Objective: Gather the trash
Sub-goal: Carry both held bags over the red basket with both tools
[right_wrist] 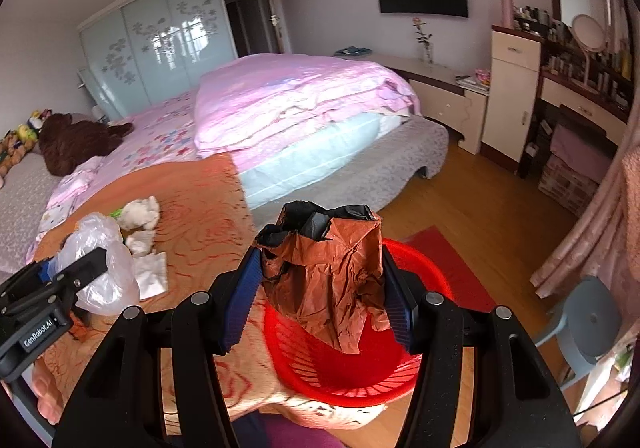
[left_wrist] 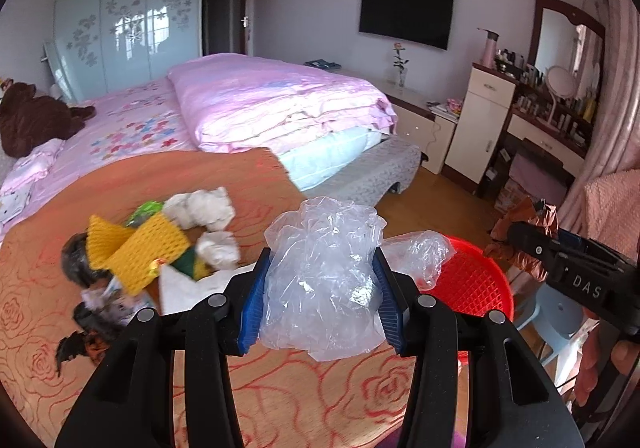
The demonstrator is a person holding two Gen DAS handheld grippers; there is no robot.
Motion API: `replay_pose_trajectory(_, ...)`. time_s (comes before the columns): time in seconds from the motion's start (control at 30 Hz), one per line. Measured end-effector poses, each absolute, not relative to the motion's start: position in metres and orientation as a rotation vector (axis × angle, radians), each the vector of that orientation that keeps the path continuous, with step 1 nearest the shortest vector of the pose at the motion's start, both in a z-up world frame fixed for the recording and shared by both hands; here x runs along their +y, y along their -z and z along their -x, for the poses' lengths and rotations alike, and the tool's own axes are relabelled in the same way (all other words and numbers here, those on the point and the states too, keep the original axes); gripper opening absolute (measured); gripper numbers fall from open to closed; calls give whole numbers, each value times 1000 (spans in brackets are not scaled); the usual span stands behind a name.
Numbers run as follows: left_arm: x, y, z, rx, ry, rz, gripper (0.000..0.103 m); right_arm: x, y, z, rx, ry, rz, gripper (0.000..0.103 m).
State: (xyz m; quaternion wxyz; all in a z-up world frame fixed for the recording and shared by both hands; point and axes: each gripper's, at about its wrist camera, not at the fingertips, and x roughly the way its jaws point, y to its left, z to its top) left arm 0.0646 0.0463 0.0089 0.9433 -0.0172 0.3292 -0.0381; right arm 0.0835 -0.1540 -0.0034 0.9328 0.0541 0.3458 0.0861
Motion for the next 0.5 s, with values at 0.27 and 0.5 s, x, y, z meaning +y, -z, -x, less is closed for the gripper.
replay_pose_trajectory(0.27,11,-5,-85,682,119,-8,46,-180,14,-87,716,-122,-130,56)
replay_pose_trajectory(0.5,-15,6,-103,710,148,-32,46,-198,29,-93,740,-83,-153,56)
